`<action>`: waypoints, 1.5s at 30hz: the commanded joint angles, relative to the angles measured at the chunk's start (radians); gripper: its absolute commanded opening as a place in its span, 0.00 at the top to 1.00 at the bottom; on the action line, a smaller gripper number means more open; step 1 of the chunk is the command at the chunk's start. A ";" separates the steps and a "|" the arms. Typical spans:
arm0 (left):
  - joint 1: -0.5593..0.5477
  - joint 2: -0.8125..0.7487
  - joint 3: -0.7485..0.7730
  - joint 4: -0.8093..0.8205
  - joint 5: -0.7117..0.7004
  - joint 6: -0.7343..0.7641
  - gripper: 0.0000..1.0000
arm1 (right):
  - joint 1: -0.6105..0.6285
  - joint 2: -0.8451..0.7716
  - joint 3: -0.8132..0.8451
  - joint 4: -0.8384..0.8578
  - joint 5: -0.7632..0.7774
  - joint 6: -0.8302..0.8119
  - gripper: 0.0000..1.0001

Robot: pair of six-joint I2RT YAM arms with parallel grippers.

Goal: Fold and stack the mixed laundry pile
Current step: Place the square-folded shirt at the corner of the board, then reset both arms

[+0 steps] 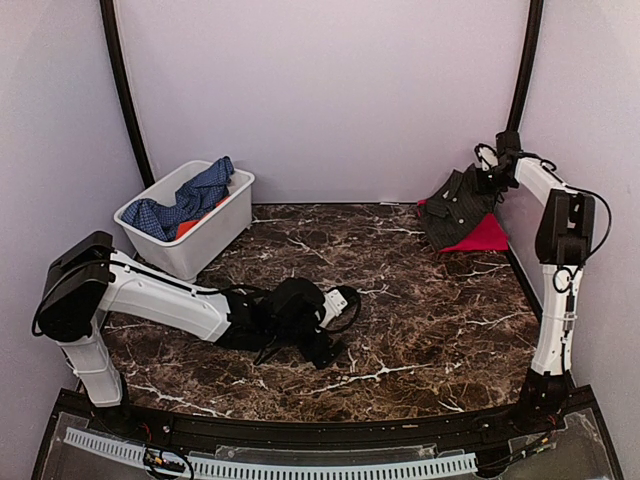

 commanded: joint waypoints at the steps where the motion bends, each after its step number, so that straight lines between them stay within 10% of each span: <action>1: 0.007 0.005 0.028 -0.023 -0.004 0.002 0.01 | -0.012 0.042 -0.041 0.101 0.051 -0.008 0.92; 6: 0.014 0.008 0.036 -0.032 -0.005 -0.001 0.01 | -0.020 0.066 -0.036 0.096 0.202 0.021 0.51; 14: 0.025 0.008 0.033 -0.035 -0.009 -0.026 0.01 | -0.023 0.019 -0.016 0.100 0.290 0.024 0.20; 27: 0.031 -0.023 0.023 -0.036 -0.053 -0.056 0.01 | -0.025 -0.105 -0.045 0.089 0.168 0.061 0.10; 45: 0.204 -0.232 0.196 -0.270 -0.055 -0.182 0.01 | -0.005 -0.502 -0.373 0.299 -0.511 0.349 0.01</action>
